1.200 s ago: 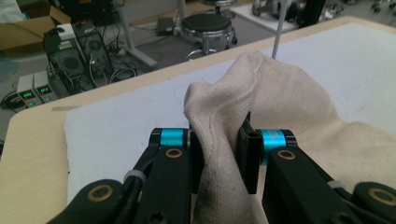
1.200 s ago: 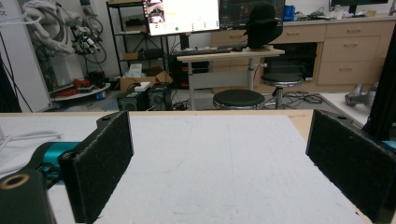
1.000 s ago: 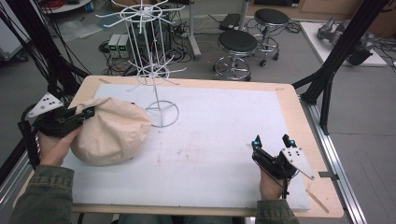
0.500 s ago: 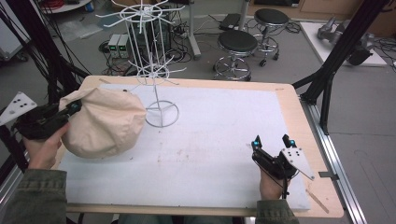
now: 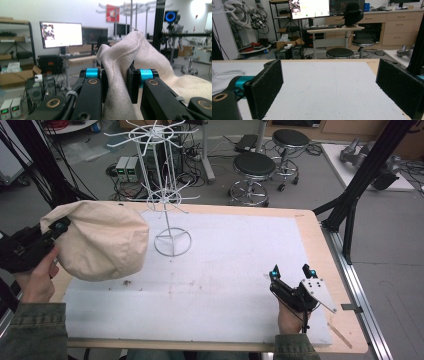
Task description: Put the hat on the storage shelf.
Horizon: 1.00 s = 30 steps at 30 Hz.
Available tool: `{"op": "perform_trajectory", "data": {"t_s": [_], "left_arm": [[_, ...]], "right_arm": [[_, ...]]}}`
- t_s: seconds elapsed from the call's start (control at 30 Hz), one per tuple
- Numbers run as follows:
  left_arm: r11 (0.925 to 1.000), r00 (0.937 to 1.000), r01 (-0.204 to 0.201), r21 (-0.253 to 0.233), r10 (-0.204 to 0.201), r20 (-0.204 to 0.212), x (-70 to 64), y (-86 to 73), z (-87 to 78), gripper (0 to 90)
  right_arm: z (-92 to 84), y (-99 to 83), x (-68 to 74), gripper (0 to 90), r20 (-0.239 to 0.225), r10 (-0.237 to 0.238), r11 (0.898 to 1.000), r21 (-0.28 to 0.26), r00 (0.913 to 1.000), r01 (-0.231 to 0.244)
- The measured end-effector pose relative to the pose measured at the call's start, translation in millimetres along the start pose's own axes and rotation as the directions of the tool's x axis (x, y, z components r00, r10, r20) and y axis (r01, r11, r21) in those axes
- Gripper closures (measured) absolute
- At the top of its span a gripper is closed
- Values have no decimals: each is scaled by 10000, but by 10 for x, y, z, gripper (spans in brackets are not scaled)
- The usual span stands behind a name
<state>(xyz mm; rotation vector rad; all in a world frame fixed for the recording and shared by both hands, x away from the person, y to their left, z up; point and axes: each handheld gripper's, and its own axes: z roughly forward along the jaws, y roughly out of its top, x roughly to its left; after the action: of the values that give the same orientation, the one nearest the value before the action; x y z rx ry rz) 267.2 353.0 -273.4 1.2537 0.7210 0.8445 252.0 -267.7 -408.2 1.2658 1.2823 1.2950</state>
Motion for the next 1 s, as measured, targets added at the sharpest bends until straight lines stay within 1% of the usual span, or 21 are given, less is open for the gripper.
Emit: {"op": "perform_trajectory", "data": {"t_s": [0.13,0.17,0.2,0.23,0.33,0.4,0.5,0.63,0.67,0.7,0.77,0.83,1.0], "left_arm": [[9994,10000,-12,-354,12,-14,-16,85,-33,791],[9994,10000,-12,-354,12,-14,-16,85,-33,791],[9984,10000,-43,-570,43,-5,-25,116,-38,791],[9984,10000,-43,-570,43,-5,-25,116,-38,791],[9961,10000,46,-883,-46,10,-32,150,-29,790],[9954,9998,19,-958,-37,-188,-51,159,-19,790],[9920,9991,-96,-1259,44,-415,-95,170,-10,790],[9876,9997,143,-1566,-173,-184,-103,189,4,790],[9841,9998,113,-1772,-142,-154,-117,204,8,790],[9841,9998,113,-1772,-142,-154,-117,204,8,790],[9808,9997,-31,-1951,-15,-236,-141,233,21,790],[9796,9997,-39,-2011,-8,-231,-147,243,30,790],[9725,9998,6,-2327,-51,-185,-181,293,74,790]], "right_arm": [[-2,1,2,66,-10,16,10000,-13,10000,-16],[-2,1,2,66,-10,16,10000,-13,10000,-16],[-2,1,3,66,-13,30,10000,-24,10000,-30],[-2,1,3,66,-13,30,10000,-24,10000,-30],[-4,2,4,65,-21,16,10000,-24,10000,-16],[-4,2,4,65,-1,44,10000,-20,10000,-44],[-4,3,0,65,30,21,10000,-51,10000,-21],[-6,3,-4,65,45,-3,10000,-84,10000,3],[-4,2,0,65,39,35,10000,-62,10000,-35],[-4,2,0,65,39,35,10000,-62,10000,-35],[2,0,3,65,20,16,10000,-47,10000,-16],[2,-1,5,65,24,19,10000,-66,10000,-19],[-5,3,-2,65,39,-9,9999,-116,10000,10]]}}
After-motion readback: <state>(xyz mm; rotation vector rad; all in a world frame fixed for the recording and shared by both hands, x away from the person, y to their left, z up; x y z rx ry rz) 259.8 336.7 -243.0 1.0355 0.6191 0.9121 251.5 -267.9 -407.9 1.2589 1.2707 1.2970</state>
